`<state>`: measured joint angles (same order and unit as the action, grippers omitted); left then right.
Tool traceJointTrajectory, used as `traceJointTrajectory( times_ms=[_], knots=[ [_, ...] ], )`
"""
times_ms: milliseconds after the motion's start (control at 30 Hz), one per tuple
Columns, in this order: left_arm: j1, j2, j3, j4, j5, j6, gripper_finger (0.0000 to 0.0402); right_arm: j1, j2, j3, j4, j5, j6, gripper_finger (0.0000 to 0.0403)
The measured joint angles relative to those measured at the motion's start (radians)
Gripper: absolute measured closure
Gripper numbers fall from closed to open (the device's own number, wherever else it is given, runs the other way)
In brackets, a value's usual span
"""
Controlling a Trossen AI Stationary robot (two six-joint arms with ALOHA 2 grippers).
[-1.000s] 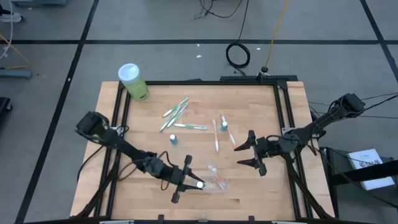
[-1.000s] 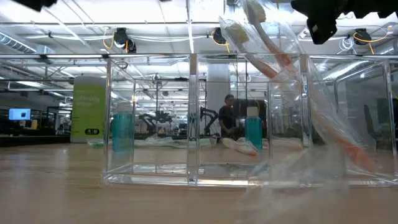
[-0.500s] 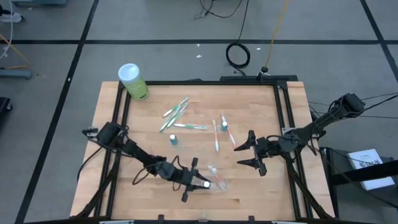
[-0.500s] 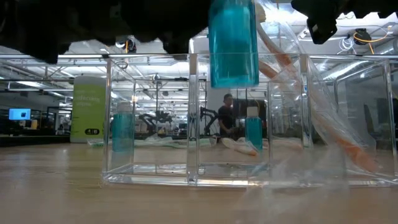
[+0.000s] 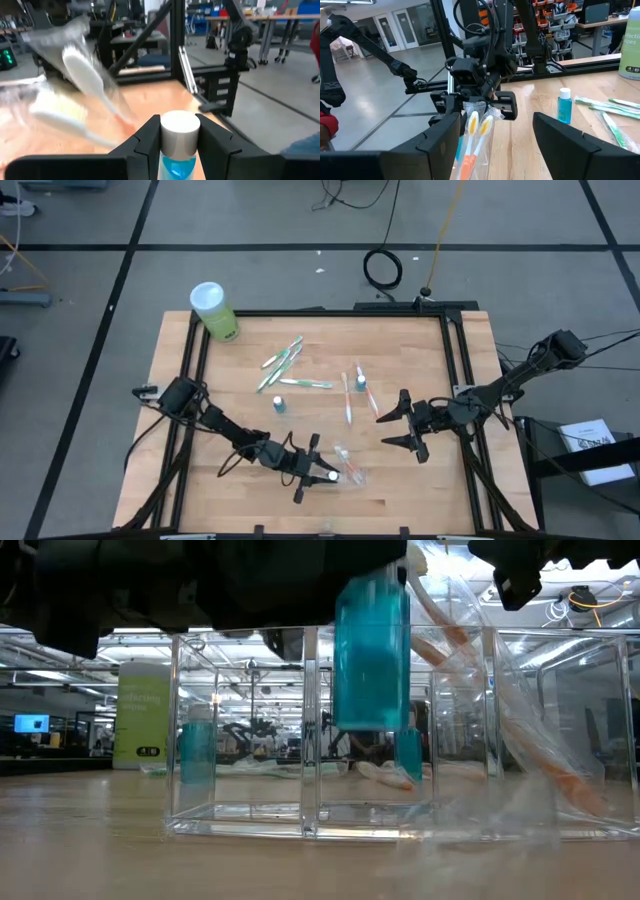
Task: Pick & Place toothbrushing station
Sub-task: Put the mouthwash into the transparent organizer
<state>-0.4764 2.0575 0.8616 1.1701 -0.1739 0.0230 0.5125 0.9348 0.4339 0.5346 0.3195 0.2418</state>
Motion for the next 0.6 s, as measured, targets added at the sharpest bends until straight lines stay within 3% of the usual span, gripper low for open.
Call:
traceJointTrajectory(
  times_ms=[600],
  knots=[
    [0.0,-0.003,0.001,-0.138,-0.022,-0.042,0.0287,0.0,0.0,0.001,0.0,0.001,0.0,0.0161]
  ],
)
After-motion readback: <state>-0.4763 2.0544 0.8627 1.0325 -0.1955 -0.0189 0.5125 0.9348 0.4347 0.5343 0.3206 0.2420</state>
